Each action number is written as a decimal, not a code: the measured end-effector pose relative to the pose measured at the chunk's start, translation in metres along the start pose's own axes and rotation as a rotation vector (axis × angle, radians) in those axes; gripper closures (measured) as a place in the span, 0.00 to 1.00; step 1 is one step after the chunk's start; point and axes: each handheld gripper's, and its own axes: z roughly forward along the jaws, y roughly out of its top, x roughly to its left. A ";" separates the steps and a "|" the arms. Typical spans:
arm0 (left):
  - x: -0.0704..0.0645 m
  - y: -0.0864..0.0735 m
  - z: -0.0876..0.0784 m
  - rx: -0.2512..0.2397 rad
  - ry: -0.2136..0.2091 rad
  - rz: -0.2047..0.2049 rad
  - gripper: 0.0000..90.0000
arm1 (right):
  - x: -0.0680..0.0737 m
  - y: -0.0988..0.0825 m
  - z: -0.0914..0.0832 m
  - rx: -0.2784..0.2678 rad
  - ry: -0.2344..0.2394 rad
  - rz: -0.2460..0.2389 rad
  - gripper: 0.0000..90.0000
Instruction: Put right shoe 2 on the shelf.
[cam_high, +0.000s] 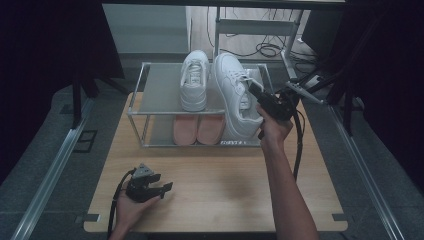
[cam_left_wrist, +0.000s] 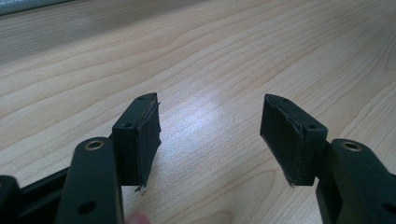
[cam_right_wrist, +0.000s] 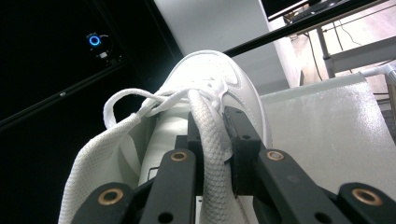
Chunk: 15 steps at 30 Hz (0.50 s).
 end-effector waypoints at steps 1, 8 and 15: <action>0.000 0.000 0.000 0.000 0.000 0.000 0.43 | 0.000 0.000 0.001 0.002 -0.004 0.002 0.90; 0.001 0.000 -0.001 0.000 0.003 -0.004 0.43 | 0.000 0.002 0.010 0.003 -0.030 0.004 0.90; 0.002 0.000 -0.002 0.002 0.004 -0.008 0.43 | 0.000 0.005 0.020 0.012 -0.052 0.011 0.90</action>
